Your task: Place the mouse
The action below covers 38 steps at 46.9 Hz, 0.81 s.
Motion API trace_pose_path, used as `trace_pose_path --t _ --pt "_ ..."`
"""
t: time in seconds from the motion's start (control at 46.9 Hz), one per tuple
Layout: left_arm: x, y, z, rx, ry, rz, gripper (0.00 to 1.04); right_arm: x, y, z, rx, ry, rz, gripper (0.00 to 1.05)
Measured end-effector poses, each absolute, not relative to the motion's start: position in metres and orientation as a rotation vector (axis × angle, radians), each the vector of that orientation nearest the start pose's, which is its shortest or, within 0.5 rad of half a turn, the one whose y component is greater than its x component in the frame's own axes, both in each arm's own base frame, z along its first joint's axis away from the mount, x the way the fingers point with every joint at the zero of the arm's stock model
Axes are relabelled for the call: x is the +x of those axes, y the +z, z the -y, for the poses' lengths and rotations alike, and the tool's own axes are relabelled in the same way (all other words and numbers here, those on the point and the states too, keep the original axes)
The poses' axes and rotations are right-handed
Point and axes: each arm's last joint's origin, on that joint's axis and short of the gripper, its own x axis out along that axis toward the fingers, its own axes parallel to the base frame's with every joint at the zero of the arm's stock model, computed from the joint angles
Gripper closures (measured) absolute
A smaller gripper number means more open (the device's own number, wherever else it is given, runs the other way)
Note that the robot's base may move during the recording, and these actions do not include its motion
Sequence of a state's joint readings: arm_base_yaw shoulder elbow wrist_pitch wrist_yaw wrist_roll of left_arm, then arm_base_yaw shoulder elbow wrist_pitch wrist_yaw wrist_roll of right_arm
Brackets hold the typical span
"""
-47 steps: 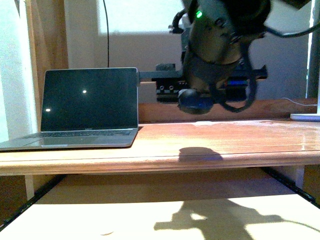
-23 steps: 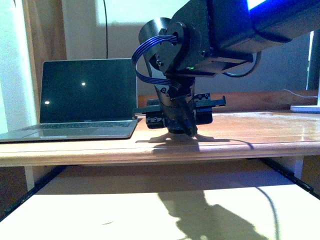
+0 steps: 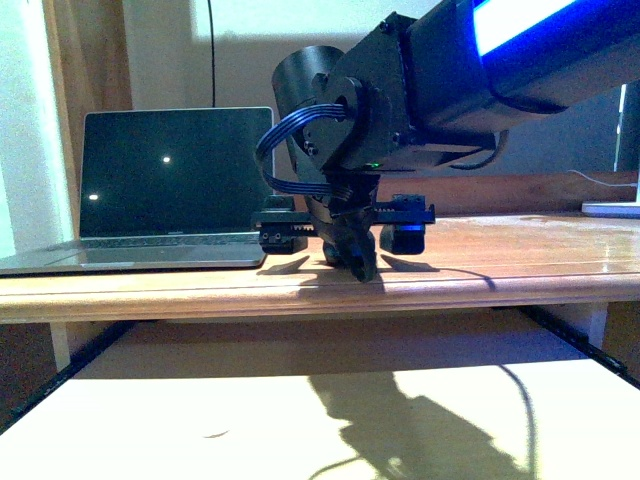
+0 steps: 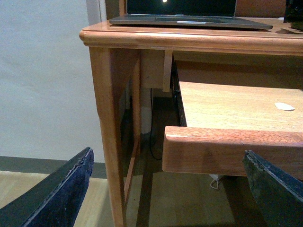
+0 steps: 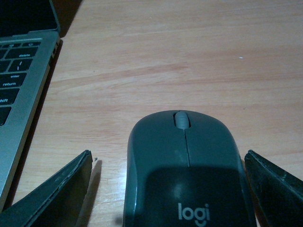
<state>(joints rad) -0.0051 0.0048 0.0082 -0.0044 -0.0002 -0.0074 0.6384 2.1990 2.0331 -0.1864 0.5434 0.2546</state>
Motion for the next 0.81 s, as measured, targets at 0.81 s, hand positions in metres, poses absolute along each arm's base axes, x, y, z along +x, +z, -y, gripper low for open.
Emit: trace_pose_path --t 0.81 --pt "0.097 0.166 0.0 -0.007 -0.005 -0.001 0.08 0.228 0.259 -0.075 0.2 0.524 -0.128 0.07"
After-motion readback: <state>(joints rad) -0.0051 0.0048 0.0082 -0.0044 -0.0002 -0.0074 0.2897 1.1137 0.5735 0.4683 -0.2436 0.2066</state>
